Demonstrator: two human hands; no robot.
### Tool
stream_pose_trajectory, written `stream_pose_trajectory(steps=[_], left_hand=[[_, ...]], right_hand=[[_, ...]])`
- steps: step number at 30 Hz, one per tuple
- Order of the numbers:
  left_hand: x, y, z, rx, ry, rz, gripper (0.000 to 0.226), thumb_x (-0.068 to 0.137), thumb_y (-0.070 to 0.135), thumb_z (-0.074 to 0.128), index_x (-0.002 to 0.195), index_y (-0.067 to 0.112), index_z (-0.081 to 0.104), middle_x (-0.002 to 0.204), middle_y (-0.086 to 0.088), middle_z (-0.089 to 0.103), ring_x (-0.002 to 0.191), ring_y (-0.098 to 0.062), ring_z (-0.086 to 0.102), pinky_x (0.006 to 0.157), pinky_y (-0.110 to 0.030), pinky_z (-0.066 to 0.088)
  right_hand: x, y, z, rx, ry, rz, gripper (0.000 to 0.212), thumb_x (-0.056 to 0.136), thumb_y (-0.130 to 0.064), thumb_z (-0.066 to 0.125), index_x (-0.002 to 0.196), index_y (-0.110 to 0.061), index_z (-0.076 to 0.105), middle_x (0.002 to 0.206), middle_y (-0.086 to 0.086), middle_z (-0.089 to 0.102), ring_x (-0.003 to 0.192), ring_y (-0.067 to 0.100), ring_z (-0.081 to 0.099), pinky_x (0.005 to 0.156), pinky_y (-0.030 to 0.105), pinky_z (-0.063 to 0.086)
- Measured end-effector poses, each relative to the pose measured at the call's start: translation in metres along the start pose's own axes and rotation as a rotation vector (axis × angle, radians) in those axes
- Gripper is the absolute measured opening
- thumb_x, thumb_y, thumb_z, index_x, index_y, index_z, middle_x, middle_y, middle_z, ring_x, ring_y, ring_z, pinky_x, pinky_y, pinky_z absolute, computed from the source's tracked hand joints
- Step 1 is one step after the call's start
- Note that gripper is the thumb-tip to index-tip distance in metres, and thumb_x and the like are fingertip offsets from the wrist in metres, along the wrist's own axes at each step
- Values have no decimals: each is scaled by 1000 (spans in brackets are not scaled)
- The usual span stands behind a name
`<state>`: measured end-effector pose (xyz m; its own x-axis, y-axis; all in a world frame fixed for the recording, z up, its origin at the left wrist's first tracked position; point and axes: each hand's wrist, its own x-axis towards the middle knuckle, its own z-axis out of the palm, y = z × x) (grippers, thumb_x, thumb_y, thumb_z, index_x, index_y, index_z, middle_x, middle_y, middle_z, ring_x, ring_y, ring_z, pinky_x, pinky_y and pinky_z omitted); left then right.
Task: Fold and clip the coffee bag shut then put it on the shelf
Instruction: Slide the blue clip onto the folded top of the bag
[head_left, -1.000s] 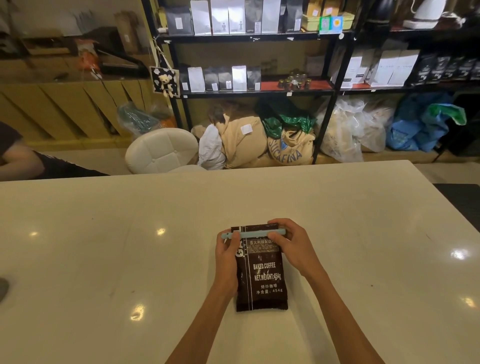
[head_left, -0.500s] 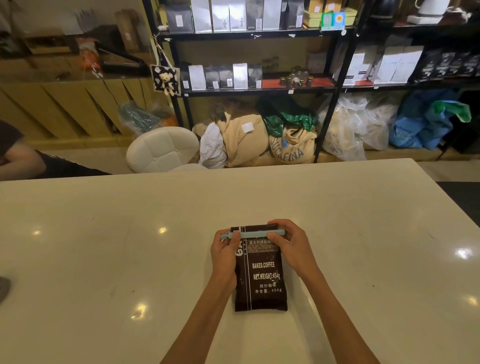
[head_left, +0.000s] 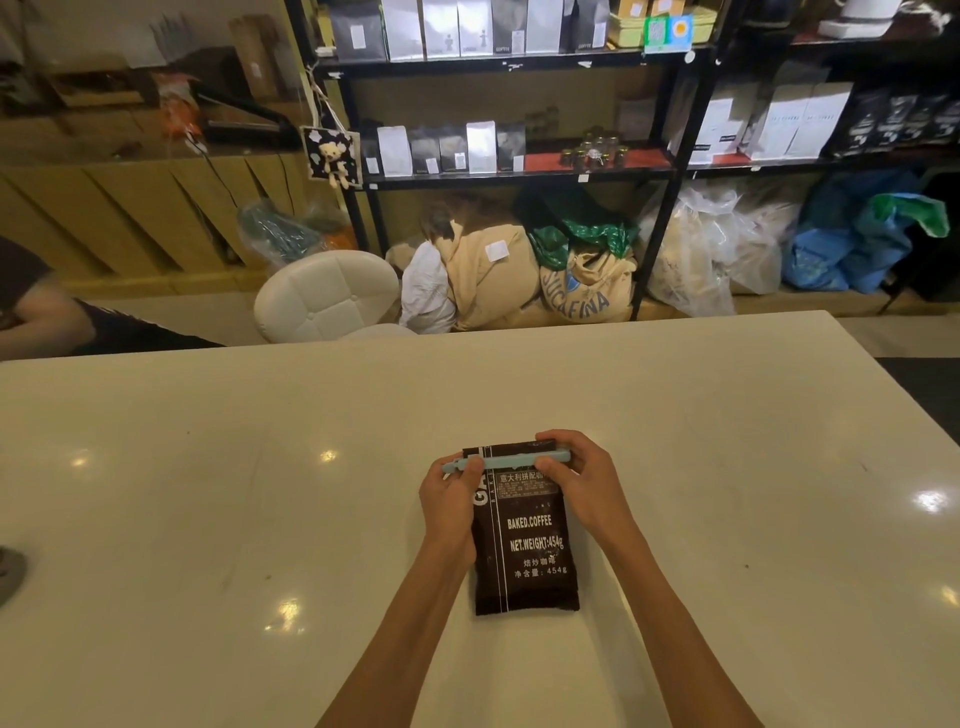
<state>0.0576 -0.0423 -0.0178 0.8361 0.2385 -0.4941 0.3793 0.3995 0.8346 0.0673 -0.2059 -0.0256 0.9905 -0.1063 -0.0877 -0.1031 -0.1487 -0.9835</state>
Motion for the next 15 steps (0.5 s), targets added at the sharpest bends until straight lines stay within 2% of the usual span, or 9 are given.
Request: stream_pose_trajectory(steps=[3,5,8,11,15], left_hand=[[-1,4,0,-9,-14,-19,27,94,8,65,116,-4,57,107,-30,69,98,-45,69,84,-55,58],[-2,7,-2,2,-62,-28,25,95,8,63,116,-4,56,104,-27,70,90,-40,71,76,-48,61],[-2,11,-5,33,-104,-18,23,96,7,60,116,-4,57,100,-23,71,82,-31,73,66,-38,61],[-1,12,-3,47,-63,-3,24,96,6,60,117,-4,57,102,-25,71,86,-35,72,70,-41,61],[0,9,-1,13,-19,-5,22,94,5,62,115,-4,59,111,-32,68,102,-47,67,86,-55,57]], right_hand=[[1,0,0,21,-9,8,25,90,-5,66,115,-14,65,112,9,68,101,20,67,76,32,62],[3,1,-1,36,-14,18,26,90,-5,66,115,-13,65,113,10,68,102,22,67,78,37,62],[5,-1,-1,59,-13,25,25,90,-4,66,113,-14,67,111,11,69,101,23,68,77,36,63],[5,-1,1,64,-13,23,25,90,-4,66,112,-16,67,110,9,70,100,21,68,76,36,63],[5,0,3,57,-2,34,24,90,-6,66,112,-17,67,110,8,69,99,20,68,77,36,63]])
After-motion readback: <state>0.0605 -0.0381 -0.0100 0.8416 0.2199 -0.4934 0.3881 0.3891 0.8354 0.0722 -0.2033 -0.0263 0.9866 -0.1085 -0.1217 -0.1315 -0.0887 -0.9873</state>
